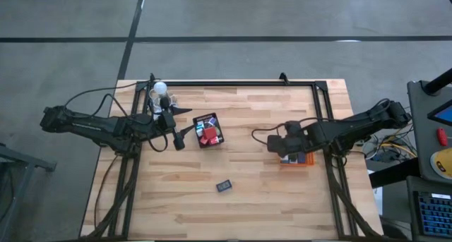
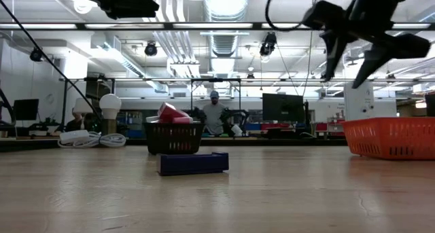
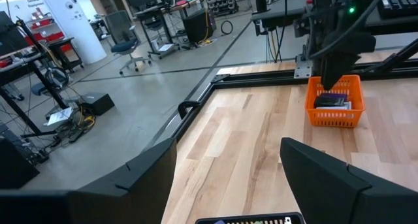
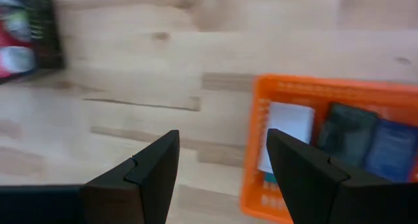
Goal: Pick & Place Office items
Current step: Put the dark blue digital clock in the orange bin
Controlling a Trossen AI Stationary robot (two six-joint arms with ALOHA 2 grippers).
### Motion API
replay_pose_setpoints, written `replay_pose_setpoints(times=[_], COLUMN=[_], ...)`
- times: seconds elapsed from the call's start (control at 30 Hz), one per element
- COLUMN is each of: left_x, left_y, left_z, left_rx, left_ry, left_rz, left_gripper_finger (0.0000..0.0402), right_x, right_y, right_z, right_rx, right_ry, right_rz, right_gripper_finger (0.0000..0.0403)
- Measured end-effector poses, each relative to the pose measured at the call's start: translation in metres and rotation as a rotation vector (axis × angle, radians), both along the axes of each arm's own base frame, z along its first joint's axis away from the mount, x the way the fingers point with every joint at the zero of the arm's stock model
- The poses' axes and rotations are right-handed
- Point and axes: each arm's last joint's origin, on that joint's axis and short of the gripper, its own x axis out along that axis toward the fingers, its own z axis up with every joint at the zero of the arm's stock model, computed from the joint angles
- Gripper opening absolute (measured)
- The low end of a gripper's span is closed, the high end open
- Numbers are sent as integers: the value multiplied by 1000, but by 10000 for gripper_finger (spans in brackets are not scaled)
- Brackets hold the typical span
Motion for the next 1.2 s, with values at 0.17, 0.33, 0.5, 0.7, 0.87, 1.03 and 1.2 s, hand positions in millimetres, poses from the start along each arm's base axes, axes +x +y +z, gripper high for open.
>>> replay_pose_setpoints(times=[0.17, 0.33, 0.5, 0.7, 0.87, 1.03, 1.2], left_x=[0, 0, 0, 0, 0, 0, 0], left_y=[0, 0, 0, 0, 0, 0, 0], left_z=[0, 0, 0, 0, 0, 0, 0], left_rx=[0, 0, 0, 0, 0, 0, 0], left_ry=[0, 0, 0, 0, -1, -1, 0], left_rz=[0, 0, 0, 0, 0, 0, 0], left_gripper_finger=[275, 275, 275, 275, 275, 275, 275], right_x=[9, 11, 12, 12, 12, 12, 12], right_y=[1, 2, 2, 2, 2, 2, 2], right_z=[9, 13, 13, 13, 13, 13, 13], right_rx=[-35, -41, -40, -38, -39, -40, -40], right_ry=[-77, -96, -102, -106, -105, -104, -104], right_rz=[70, 80, 80, 78, 78, 80, 80], right_gripper_finger=[226, 226, 226, 226, 226, 226, 226])
